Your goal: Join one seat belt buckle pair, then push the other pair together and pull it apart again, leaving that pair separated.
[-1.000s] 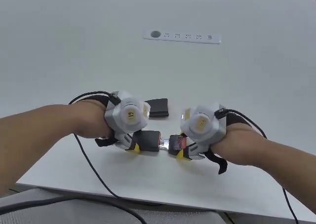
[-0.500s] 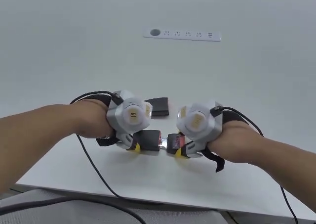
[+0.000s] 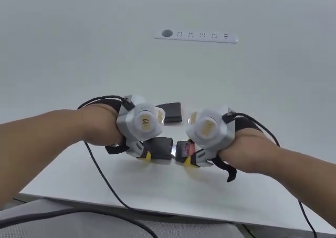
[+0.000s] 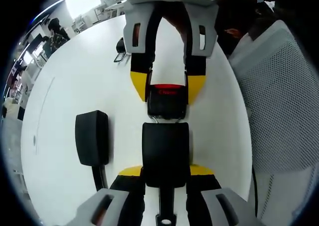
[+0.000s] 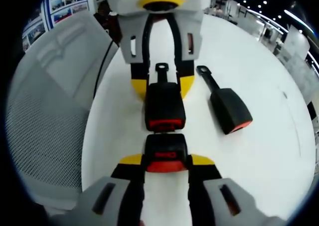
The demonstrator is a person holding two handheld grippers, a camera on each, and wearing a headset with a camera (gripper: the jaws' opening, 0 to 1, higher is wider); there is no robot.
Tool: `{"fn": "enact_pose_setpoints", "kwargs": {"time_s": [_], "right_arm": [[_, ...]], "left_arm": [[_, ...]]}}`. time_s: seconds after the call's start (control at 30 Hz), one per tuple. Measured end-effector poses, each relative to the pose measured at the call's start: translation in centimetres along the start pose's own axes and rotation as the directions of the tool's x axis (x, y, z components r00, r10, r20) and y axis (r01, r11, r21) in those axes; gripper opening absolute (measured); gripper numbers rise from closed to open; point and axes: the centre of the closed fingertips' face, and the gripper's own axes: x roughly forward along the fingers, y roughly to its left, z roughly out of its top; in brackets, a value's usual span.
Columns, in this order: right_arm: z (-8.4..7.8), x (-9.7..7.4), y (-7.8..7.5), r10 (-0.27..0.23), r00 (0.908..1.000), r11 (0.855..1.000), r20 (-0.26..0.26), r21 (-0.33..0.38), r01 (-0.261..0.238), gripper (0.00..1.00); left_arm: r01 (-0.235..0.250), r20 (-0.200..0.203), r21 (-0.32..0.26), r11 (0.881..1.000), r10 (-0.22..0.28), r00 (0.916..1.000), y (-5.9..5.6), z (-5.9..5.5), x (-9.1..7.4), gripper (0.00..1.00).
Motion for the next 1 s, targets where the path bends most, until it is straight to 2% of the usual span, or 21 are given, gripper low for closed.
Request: {"fn": "enact_pose_setpoints", "kwargs": {"time_s": [0.17, 0.2, 0.23, 0.37, 0.7, 0.83, 1.0], "right_arm": [[0.25, 0.19, 0.06, 0.0, 0.9999, 1.0, 0.01, 0.012, 0.0, 0.31], [0.19, 0.13, 0.32, 0.0, 1.0, 0.999, 0.002, 0.036, 0.0, 0.31], [0.39, 0.12, 0.36, 0.001, 0.9999, 1.0, 0.015, 0.013, -0.001, 0.31], [0.38, 0.17, 0.43, 0.002, 0.9998, 1.0, 0.021, 0.014, -0.002, 0.31], [0.25, -0.01, 0.31, 0.001, 0.9997, 1.0, 0.025, 0.006, -0.002, 0.32], [0.12, -0.1, 0.23, 0.01, 0.9995, 1.0, 0.029, -0.018, -0.009, 0.31], [0.01, -0.11, 0.13, 0.014, 0.9994, 1.0, 0.032, -0.017, -0.013, 0.31]], "left_arm": [[-0.003, -0.002, -0.001, 1.0, 0.003, 1.0, 0.03, -0.03, 0.02, 0.32], [-0.004, -0.009, 0.001, 1.0, 0.004, 1.0, 0.05, -0.16, -0.01, 0.32], [-0.006, -0.001, -0.005, 1.0, 0.006, 1.0, 0.09, -0.11, 0.05, 0.32], [-0.007, 0.006, -0.007, 1.0, 0.007, 1.0, 0.06, -0.13, 0.09, 0.32], [-0.002, -0.004, -0.014, 1.0, 0.002, 1.0, -0.02, -0.19, 0.14, 0.33], [0.014, 0.021, -0.012, 1.0, -0.013, 0.9997, 0.07, -0.42, 0.07, 0.32], [0.007, 0.036, -0.027, 1.0, -0.006, 0.9993, -0.01, -0.41, 0.11, 0.32]]}}
